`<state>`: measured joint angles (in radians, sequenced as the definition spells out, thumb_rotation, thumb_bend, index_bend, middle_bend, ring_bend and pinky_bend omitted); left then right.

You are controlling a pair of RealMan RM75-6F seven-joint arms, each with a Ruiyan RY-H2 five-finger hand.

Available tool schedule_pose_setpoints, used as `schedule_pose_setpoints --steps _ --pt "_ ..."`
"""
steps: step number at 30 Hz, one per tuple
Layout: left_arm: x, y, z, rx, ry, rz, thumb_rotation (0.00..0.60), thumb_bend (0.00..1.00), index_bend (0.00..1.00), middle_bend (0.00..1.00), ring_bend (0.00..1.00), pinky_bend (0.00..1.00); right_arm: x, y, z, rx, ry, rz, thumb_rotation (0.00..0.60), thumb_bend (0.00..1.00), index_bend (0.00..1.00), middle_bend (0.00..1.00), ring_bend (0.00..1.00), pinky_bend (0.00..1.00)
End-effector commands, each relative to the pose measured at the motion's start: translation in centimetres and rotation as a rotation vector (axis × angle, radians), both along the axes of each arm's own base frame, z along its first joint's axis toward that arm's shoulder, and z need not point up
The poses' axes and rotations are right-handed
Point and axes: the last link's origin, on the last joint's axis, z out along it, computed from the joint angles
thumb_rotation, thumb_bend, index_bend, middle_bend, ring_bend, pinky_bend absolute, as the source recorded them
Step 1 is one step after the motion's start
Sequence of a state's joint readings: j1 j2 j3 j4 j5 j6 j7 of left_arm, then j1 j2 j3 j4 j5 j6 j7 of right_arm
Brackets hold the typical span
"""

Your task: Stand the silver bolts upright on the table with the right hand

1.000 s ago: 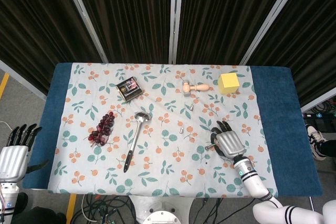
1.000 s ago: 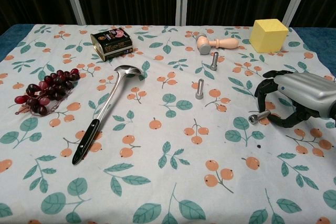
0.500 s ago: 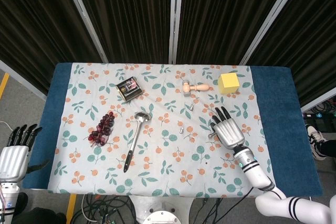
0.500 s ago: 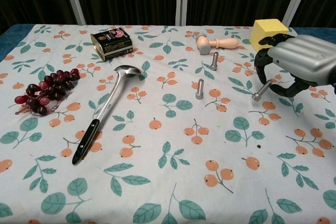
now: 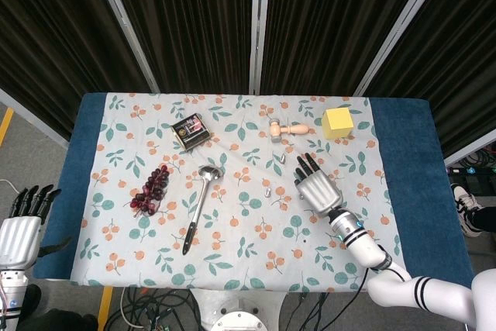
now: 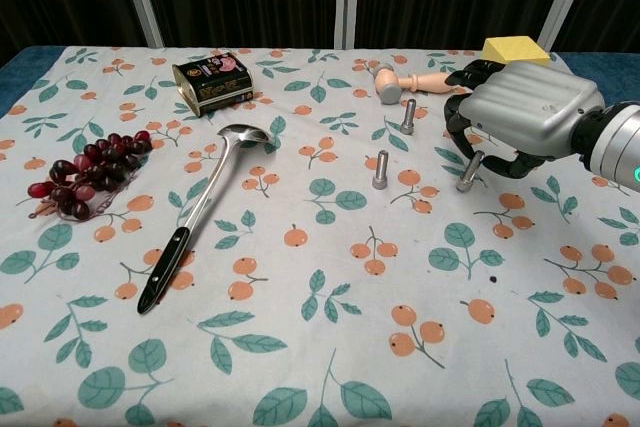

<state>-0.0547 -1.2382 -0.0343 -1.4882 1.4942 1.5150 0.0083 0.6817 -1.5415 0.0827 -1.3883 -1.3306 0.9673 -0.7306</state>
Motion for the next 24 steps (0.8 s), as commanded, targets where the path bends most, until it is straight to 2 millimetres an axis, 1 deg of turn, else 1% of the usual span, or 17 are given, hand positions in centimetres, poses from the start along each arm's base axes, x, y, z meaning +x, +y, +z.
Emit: schedule_pose_setpoints --steps 1,8,24 --pt "-0.01 -0.01 -0.02 0.0 0.0 0.001 0.6 0.0 0.15 0.09 0.0 0.0 0.04 0.03 -0.11 0.005 0.005 0.006 0.6 0.37 0.56 0.24 0.0 0.0" --pt "0.0 -0.01 0.01 0.002 0.0 0.001 0.6 0.0 0.15 0.09 0.0 0.0 0.1 0.26 -0.33 0.011 0.015 0.024 0.6 0.37 0.52 0.23 0.0 0.0" --pt "0.01 -0.02 0.01 0.004 0.0 -0.002 0.6 0.0 0.15 0.09 0.0 0.0 -0.11 0.48 -0.49 0.009 0.018 0.021 0.6 0.37 0.45 0.21 0.0 0.0"
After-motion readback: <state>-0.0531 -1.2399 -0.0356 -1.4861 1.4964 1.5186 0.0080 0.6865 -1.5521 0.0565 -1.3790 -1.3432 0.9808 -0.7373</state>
